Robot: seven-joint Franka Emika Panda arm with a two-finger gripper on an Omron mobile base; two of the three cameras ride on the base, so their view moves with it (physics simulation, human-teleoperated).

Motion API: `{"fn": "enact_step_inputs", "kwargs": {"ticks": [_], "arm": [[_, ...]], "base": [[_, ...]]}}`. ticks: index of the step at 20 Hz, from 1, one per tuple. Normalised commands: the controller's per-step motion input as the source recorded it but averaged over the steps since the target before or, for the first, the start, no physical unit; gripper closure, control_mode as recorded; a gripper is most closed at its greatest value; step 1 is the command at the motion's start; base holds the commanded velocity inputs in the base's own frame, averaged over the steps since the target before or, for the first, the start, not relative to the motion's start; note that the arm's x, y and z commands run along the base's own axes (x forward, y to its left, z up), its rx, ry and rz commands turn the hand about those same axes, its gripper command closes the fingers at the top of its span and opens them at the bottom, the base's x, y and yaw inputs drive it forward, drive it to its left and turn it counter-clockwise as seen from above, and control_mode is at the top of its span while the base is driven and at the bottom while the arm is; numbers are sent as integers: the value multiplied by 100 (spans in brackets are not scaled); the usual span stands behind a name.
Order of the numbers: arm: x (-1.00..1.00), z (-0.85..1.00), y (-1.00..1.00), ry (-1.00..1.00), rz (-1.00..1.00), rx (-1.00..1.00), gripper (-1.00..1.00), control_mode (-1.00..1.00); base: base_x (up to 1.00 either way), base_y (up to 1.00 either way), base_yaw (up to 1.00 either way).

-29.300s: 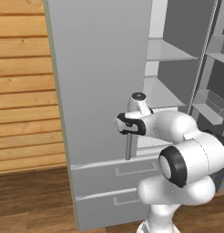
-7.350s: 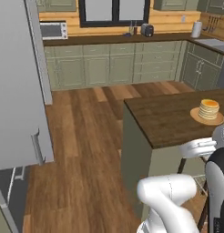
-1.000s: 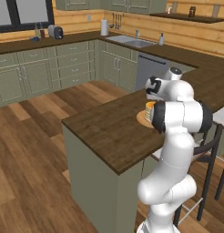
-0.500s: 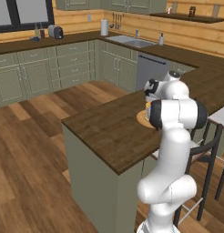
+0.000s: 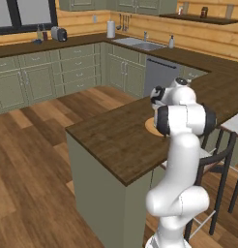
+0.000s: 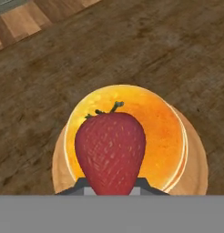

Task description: Take the strawberry from the fridge and place it on top of the pancake, located on the dining counter.

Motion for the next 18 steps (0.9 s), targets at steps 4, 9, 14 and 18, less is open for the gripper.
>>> {"fn": "enact_step_inputs", "kwargs": {"ticks": [4, 9, 14, 18], "arm": [[32, 0, 0, 0, 0, 0, 100, -100], [7, -16, 0, 0, 0, 0, 100, -100], [0, -27, 0, 0, 0, 0, 100, -100], [0, -29, -5, 0, 0, 0, 100, -100]], "base": [[0, 0, 0], [0, 0, 0], [0, 0, 0], [0, 0, 0]]}}
